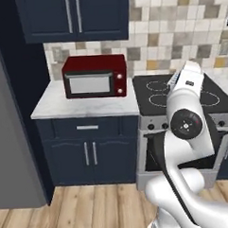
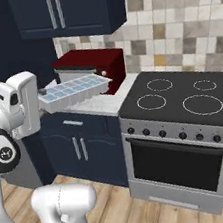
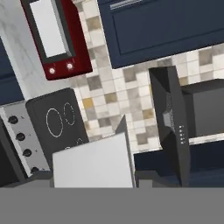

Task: The ice cube tray has been filled with water. Take the tray and place it in the freezer to make ice. Close the freezer door after placing the tray.

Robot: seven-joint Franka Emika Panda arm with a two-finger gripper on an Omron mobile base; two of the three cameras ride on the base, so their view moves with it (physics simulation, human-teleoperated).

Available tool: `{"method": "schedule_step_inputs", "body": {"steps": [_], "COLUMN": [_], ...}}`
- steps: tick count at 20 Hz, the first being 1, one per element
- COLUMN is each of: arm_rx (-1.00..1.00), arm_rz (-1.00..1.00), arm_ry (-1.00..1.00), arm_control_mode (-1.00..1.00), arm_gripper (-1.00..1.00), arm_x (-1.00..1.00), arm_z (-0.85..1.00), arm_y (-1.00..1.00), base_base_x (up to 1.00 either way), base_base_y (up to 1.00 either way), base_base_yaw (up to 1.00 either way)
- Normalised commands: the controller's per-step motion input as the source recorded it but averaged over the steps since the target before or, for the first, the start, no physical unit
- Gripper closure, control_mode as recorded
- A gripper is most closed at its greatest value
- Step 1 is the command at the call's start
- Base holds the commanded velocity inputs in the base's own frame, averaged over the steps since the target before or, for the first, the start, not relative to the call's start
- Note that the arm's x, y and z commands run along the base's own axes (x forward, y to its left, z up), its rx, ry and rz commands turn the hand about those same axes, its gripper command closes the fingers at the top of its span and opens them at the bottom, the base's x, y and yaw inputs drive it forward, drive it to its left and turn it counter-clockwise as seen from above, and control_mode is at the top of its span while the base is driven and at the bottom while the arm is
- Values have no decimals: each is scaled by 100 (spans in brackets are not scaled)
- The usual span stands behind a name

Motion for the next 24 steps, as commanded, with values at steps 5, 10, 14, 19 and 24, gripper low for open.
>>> {"method": "schedule_step_inputs", "body": {"steps": [5,10,14,19,24], "arm_rx": [0,0,0,0,0], "arm_rz": [0,0,0,0,0], "arm_ry": [0,0,0,0,0], "arm_control_mode": [100,100,100,100,100], "arm_gripper": [100,100,100,100,100], "arm_x": [0,0,0,0,0], "arm_z": [0,0,0,0,0], "arm_y": [0,0,0,0,0], "base_base_x": [-19,-9,-24,-21,-6], "base_base_y": [43,48,48,56,61], "base_base_yaw": [44,43,44,44,43]}}
